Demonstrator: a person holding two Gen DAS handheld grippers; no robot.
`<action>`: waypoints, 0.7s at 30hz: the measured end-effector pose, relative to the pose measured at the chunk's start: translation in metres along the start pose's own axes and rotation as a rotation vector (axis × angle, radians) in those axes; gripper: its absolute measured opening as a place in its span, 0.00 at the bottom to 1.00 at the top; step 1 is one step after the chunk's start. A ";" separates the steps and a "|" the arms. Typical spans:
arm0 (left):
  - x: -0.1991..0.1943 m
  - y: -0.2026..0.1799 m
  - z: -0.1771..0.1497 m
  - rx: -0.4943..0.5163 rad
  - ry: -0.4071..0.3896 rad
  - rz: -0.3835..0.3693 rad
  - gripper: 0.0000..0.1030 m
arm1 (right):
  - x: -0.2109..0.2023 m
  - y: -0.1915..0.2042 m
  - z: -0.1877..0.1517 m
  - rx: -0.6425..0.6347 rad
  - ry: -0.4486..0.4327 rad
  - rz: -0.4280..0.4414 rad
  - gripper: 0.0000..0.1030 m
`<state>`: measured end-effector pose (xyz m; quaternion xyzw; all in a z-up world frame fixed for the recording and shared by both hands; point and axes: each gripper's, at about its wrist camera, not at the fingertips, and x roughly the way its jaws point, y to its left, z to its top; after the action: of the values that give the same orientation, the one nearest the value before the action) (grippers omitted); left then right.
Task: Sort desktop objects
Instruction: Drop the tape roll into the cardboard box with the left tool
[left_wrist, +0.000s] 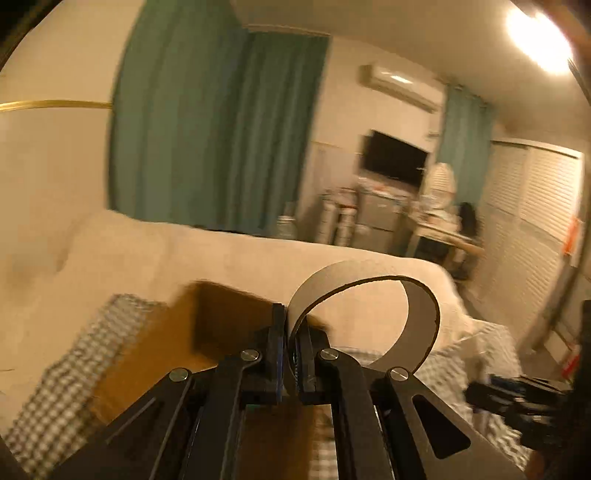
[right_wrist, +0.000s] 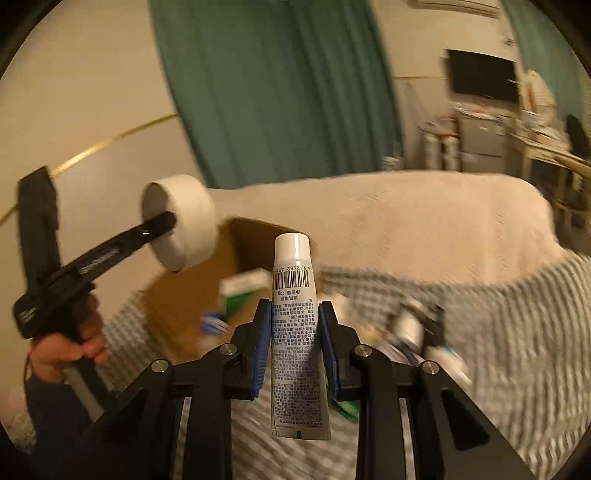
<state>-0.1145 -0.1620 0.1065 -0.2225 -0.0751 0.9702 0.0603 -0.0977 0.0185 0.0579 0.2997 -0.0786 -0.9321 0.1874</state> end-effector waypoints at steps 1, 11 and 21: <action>0.006 0.013 -0.003 -0.013 0.006 0.049 0.03 | 0.009 0.007 0.006 -0.003 -0.001 0.023 0.24; 0.079 0.088 -0.063 -0.090 0.140 0.204 0.03 | 0.130 0.050 0.012 0.051 0.123 0.148 0.24; 0.081 0.086 -0.069 -0.054 0.149 0.250 0.61 | 0.138 0.047 0.013 0.068 0.072 0.094 0.51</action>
<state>-0.1637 -0.2258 -0.0044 -0.3032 -0.0683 0.9485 -0.0614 -0.1943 -0.0792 0.0073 0.3352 -0.1174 -0.9078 0.2232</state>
